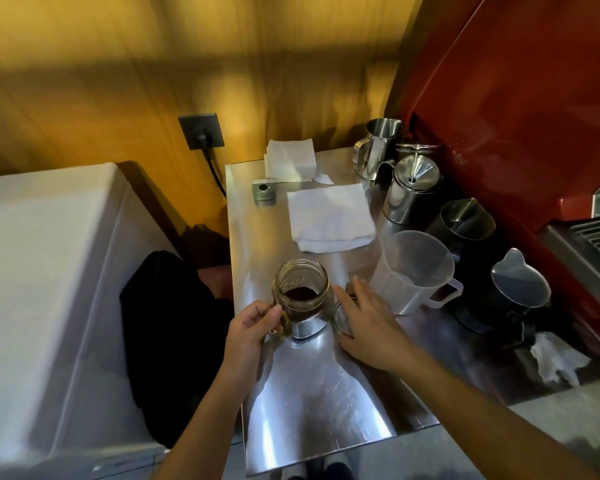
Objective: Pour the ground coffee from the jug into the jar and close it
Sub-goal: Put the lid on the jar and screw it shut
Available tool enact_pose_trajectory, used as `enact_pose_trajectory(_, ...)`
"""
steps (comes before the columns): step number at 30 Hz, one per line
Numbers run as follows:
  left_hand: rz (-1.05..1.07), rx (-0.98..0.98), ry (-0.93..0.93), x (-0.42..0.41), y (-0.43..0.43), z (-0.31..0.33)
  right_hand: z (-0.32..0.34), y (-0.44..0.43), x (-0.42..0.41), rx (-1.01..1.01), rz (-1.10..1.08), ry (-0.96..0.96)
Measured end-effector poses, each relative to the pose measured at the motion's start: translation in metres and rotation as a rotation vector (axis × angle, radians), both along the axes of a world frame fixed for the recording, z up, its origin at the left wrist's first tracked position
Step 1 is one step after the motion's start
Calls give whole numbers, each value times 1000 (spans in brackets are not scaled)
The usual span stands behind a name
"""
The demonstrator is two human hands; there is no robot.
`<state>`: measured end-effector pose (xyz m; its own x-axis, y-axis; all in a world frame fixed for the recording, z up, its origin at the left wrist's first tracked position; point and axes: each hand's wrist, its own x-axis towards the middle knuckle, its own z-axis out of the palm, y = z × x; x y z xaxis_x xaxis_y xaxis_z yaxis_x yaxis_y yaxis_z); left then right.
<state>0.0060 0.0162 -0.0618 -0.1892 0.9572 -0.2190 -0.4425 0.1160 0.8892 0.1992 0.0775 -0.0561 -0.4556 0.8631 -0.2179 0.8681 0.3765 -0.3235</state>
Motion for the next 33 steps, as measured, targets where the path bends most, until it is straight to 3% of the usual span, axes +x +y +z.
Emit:
enact_pose_trajectory(8, 2, -10, -3, -3, 3, 0, 14, 12, -8, 58, -11, -93)
enact_pose_trajectory(14, -2, -29, 1, -4, 3, 1, 53, 9, 2, 0, -114, 129)
enact_pose_trajectory(18, -5, -25, -10, -5, 3, 1, 87, 8, 8, 67, -203, 228)
enact_pose_trajectory(21, -2, -23, -27, -5, 4, 3, 112, 3, 2, 155, -248, 419)
enact_pose_trajectory(26, -16, -37, -7, -6, 4, 5, 132, -1, -19, 123, -247, 764)
enact_pose_trajectory(33, -10, -42, 11, -6, 4, 7, 112, -6, -43, 254, -149, 738)
